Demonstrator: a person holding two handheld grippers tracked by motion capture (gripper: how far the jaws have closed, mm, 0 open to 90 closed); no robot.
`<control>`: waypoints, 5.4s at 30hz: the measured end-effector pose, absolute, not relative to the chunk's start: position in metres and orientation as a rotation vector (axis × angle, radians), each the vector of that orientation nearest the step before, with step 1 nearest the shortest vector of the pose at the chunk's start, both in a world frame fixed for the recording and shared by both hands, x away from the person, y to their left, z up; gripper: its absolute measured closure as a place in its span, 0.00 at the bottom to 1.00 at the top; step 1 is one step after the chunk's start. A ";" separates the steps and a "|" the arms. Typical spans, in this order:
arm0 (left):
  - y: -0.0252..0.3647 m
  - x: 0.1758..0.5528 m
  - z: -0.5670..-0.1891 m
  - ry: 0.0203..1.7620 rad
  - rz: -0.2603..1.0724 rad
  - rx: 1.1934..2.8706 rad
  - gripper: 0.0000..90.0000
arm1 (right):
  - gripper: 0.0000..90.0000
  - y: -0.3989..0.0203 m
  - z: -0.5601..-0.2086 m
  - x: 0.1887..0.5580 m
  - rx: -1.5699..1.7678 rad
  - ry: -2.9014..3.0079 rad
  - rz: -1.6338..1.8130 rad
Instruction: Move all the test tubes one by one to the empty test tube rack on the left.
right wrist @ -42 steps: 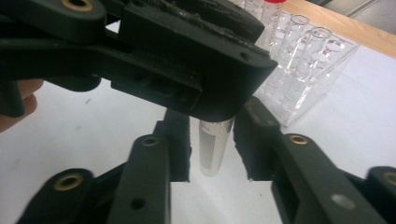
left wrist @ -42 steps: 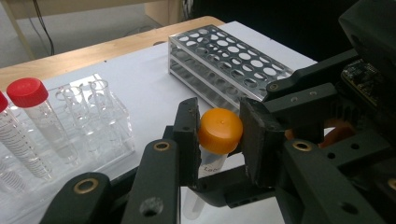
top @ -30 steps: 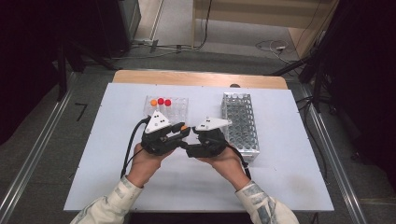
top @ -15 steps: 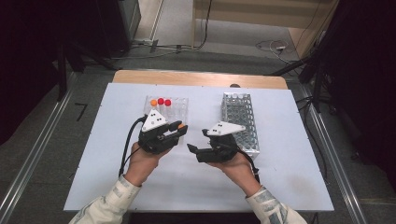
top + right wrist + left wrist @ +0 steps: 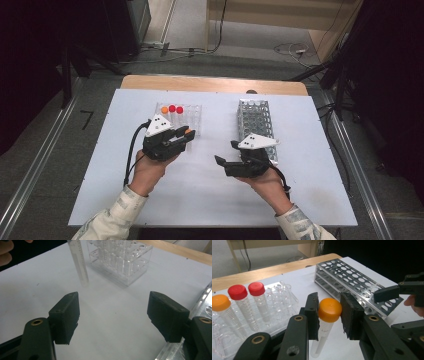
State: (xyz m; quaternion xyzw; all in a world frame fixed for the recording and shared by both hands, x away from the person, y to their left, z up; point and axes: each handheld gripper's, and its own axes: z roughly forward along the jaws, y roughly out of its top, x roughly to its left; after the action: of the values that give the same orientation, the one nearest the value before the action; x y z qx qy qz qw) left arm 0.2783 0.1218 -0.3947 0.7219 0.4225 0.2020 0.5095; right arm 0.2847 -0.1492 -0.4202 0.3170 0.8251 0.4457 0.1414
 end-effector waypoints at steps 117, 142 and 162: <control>0.202 0.364 -0.390 1.324 0.668 1.594 0.77 | 0.23 -0.259 -0.421 0.268 1.156 2.173 1.275; 0.200 0.360 -0.407 1.325 0.638 1.600 0.72 | 0.23 -0.258 -0.423 0.268 1.159 2.182 1.266; 0.200 0.347 -0.403 1.337 0.631 1.567 0.53 | 0.23 -0.260 -0.423 0.270 1.165 2.174 1.263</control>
State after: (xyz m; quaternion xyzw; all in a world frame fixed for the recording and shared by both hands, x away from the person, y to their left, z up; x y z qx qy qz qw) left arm 0.3468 0.1999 -0.4025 0.6406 0.5466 0.2580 0.4736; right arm 0.2695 -0.2601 -0.4235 0.4134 0.7710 0.4480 0.1843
